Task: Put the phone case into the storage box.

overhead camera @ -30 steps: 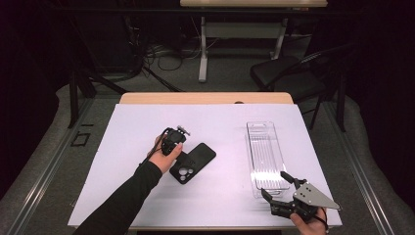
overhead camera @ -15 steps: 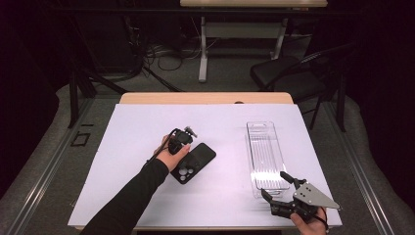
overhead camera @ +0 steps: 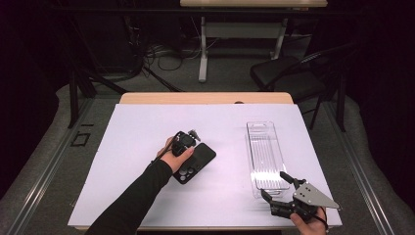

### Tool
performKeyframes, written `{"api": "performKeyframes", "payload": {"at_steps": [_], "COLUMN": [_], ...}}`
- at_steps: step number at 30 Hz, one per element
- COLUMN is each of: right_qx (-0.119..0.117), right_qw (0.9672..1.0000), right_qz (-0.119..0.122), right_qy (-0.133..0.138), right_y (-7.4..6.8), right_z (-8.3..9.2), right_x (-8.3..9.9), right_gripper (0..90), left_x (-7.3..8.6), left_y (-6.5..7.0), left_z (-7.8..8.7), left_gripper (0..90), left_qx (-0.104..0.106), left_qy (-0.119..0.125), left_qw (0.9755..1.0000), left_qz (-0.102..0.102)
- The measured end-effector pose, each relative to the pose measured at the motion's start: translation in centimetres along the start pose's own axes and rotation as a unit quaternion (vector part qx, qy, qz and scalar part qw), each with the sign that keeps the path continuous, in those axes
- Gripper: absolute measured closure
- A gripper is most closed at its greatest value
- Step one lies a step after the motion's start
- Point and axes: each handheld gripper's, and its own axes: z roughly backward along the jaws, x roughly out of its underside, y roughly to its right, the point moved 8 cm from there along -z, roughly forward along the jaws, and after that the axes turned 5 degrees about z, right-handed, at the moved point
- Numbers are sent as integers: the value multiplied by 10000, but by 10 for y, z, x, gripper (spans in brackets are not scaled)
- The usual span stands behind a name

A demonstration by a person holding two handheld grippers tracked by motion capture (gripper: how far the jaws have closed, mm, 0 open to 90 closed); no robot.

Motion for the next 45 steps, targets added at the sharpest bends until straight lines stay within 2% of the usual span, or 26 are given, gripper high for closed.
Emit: {"api": "performKeyframes", "payload": {"at_steps": [3,8,21,25,39,45], "right_qx": [-5,-8,-18,-23,-41,-48], "right_qw": [10000,10000,10000,10000,10000,10000], "right_qz": [3,5,7,-1,6,8], "right_qy": [4,4,6,-2,-16,-19], "right_y": [0,0,0,0,0,0], "right_z": [0,0,0,0,0,-1], "right_x": [0,0,0,0,1,1], "right_gripper": [143,143,143,143,143,143], "left_x": [0,0,0,0,-1,0], "left_y": [0,2,5,6,7,7], "left_z": [-2,-4,-8,-10,-10,-10], "left_gripper": [55,61,65,56,50,52], "left_qx": [13,-22,-250,-386,-445,-401], "left_qy": [-37,-62,-183,-230,-278,-256], "left_qw": [10000,10000,9994,9988,9985,9987], "left_qz": [49,-25,-136,-186,-165,-185]}}
